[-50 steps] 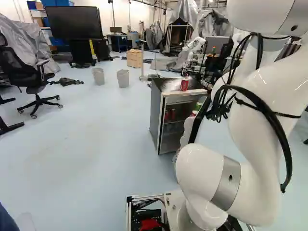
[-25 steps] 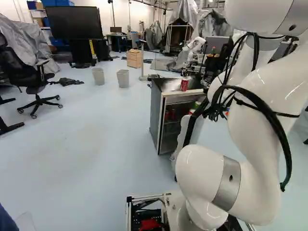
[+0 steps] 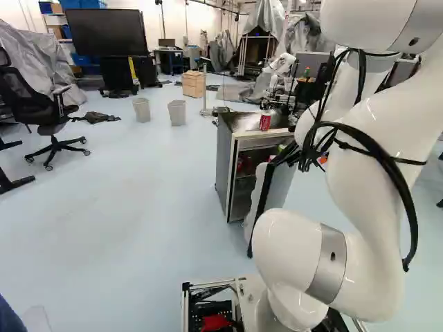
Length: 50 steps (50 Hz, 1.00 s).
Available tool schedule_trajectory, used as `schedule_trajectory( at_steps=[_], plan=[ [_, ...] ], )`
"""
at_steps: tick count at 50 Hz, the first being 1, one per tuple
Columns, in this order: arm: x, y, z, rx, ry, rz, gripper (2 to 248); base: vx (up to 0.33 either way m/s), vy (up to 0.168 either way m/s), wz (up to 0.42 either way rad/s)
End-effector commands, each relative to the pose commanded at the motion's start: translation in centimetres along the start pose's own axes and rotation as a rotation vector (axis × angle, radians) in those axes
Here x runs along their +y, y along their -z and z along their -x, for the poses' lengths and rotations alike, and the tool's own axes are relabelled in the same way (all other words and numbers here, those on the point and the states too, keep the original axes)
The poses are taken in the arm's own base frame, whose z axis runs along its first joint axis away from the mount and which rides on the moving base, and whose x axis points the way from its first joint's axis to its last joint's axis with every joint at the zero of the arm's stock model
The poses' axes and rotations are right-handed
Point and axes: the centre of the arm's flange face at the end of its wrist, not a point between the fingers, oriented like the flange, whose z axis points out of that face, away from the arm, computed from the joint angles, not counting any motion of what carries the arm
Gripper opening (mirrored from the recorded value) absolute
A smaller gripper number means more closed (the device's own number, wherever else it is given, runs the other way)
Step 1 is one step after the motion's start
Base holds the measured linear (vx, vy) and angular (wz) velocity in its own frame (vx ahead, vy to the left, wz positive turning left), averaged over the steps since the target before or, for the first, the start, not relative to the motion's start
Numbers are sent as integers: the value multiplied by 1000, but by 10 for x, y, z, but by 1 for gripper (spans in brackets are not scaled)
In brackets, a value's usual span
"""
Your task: Grab a drink from the fridge
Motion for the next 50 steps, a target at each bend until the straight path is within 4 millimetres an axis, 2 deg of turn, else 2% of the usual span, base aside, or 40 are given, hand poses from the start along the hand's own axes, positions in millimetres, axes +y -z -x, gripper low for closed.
schedule_trajectory(
  at_steps=[32,50],
  plan=[
    [-18,-12,-28,23,50,-26,247,0,0,0],
    [-33,-14,-37,33,80,-43,247,0,0,0]
  ],
)
